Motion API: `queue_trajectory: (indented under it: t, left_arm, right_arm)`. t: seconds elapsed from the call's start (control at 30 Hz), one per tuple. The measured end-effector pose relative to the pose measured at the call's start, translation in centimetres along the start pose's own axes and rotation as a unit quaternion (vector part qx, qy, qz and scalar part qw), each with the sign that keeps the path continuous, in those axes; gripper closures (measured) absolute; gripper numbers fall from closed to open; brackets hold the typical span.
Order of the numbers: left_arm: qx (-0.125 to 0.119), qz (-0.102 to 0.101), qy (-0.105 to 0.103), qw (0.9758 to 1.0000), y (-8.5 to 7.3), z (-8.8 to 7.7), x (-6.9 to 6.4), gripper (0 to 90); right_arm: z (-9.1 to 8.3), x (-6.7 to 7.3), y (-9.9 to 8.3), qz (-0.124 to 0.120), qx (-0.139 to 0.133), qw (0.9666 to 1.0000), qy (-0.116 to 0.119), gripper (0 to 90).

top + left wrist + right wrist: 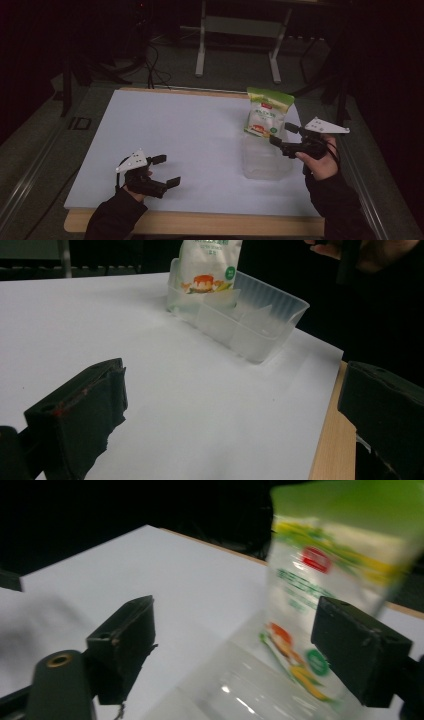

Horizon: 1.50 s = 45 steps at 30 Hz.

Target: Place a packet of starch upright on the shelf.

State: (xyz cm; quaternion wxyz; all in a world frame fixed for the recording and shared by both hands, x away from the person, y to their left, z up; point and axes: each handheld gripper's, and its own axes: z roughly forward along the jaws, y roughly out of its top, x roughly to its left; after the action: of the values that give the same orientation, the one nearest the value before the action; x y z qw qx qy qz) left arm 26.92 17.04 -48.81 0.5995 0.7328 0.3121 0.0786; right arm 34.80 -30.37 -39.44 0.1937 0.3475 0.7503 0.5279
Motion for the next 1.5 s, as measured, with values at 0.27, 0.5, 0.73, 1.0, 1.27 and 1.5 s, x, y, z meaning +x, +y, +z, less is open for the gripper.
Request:
queue_trajectory:
  t: [0.27,0.5,0.73,1.0,1.27,1.5]
  left_arm:
    - [0.004,0.004,-0.002,1.0,-0.1,-0.1,-0.1,0.0]
    - [0.007,0.005,-0.003,1.0,-0.2,0.0,-0.2,0.0]
    - [0.007,0.006,-0.004,0.9999,-0.2,0.0,-0.3,0.0]
    - [0.007,0.006,-0.004,0.9999,-0.3,-0.1,-0.2,0.0]
    - [0.017,0.011,-0.009,0.9998,-0.5,0.1,-0.3,0.0]
    - [0.018,0.012,-0.008,0.9997,-0.6,0.1,-0.3,0.0]
  right_arm:
    - [0.5,3.7,0.1,-0.021,-0.001,0.9997,0.008,15.6]
    - [1.1,6.1,-1.0,-0.033,0.001,0.9993,0.016,14.3]
    - [1.3,8.3,-2.9,-0.035,0.003,0.999,0.03,14.5]
    - [1.4,9.8,-5.6,-0.048,0.015,0.9985,0.022,14.8]
    - [1.1,10.2,-7.9,-0.036,0.01,0.9991,0.021,14.8]
    - [0.9,10.4,-9.0,-0.048,0.021,0.9985,0.013,14.7]
